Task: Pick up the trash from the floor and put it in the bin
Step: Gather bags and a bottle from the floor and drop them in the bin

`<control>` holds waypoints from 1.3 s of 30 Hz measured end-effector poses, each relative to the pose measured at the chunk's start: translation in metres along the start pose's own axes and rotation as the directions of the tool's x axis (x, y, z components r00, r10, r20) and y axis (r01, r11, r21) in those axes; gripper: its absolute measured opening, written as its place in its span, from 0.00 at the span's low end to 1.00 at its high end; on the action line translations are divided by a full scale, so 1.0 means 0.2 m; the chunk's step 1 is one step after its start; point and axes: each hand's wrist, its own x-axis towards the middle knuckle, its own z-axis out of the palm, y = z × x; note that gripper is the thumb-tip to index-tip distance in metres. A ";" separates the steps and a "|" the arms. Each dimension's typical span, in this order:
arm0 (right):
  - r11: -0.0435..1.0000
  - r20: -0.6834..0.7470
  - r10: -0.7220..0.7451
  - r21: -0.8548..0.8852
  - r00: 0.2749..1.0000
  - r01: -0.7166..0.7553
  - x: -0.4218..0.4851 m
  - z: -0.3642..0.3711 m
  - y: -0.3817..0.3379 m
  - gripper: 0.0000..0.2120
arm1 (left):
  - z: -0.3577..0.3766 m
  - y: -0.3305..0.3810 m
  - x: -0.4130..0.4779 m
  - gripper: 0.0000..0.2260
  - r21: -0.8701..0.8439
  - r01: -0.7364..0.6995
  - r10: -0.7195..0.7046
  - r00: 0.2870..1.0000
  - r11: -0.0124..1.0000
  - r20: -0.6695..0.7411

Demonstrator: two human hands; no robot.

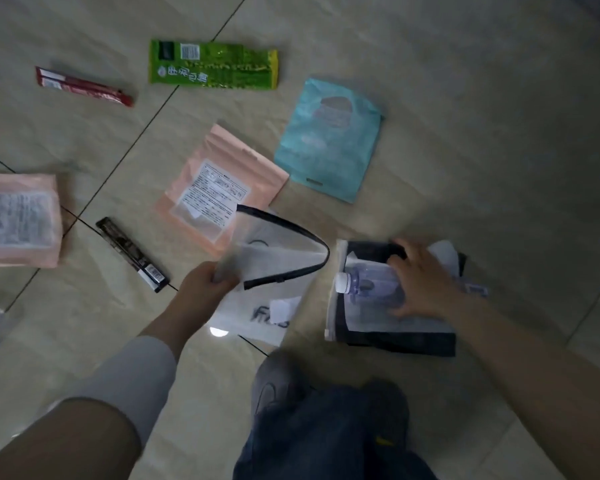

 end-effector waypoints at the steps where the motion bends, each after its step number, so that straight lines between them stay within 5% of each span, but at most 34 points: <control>1: 1.000 -0.030 0.005 -0.017 1.000 -0.006 0.00 0.02 0.01 0.32 | 0.01 0.01 0.01 0.08 0.000 -0.020 0.020 0.999 1.000 -0.031; 9: 0.997 -0.011 0.074 0.001 0.997 -0.074 -0.13 -0.24 -0.06 0.32 | -0.11 0.22 -0.11 0.14 -0.127 -0.078 0.073 0.996 0.989 -0.041; 12: 0.992 -0.083 0.103 0.077 0.991 -0.096 -0.15 -0.48 -0.06 0.40 | -0.21 0.31 -0.10 0.05 -0.075 -0.097 0.094 0.995 0.992 -0.041; 15: 0.994 -0.088 0.083 0.071 0.993 -0.077 -0.10 -0.78 -0.04 0.53 | -0.30 0.40 -0.05 0.15 -0.011 -0.065 0.064 0.996 0.998 -0.054; 21: 0.996 -0.104 0.073 -0.039 0.992 -0.078 0.39 -1.04 -0.03 0.36 | -0.33 0.44 0.33 0.29 0.215 0.026 -0.027 1.000 0.976 0.003; 26: 0.997 -0.103 -0.033 -0.076 0.994 0.025 0.85 -0.99 -0.12 0.38 | -0.22 0.31 0.62 0.08 0.180 0.184 -0.136 0.959 0.966 -0.249; 30: 0.999 -0.029 -0.016 -0.038 0.999 0.014 1.00 -0.93 -0.11 0.48 | -0.15 0.28 0.68 0.16 0.346 0.194 -0.043 0.916 0.918 -0.398; 32: 0.999 -0.084 -0.022 -0.025 0.996 0.020 1.00 -0.91 -0.10 0.48 | -0.13 0.27 0.70 0.21 0.295 0.184 -0.045 0.905 0.938 -0.424; 34: 0.999 -0.171 -0.033 -0.015 0.985 0.031 0.97 -0.89 -0.11 0.45 | -0.14 0.27 0.72 0.23 0.218 0.211 -0.102 0.899 0.953 -0.425; 36: 0.999 -0.256 -0.024 -0.028 0.966 0.017 0.95 -0.85 -0.12 0.39 | -0.18 0.29 0.74 0.19 0.322 0.265 -0.135 0.918 0.909 -0.373; 39: 1.000 -0.270 -0.011 -0.015 0.963 0.007 0.94 -0.86 -0.14 0.37 | -0.23 0.30 0.73 0.16 0.401 0.146 -0.051 0.970 0.904 -0.240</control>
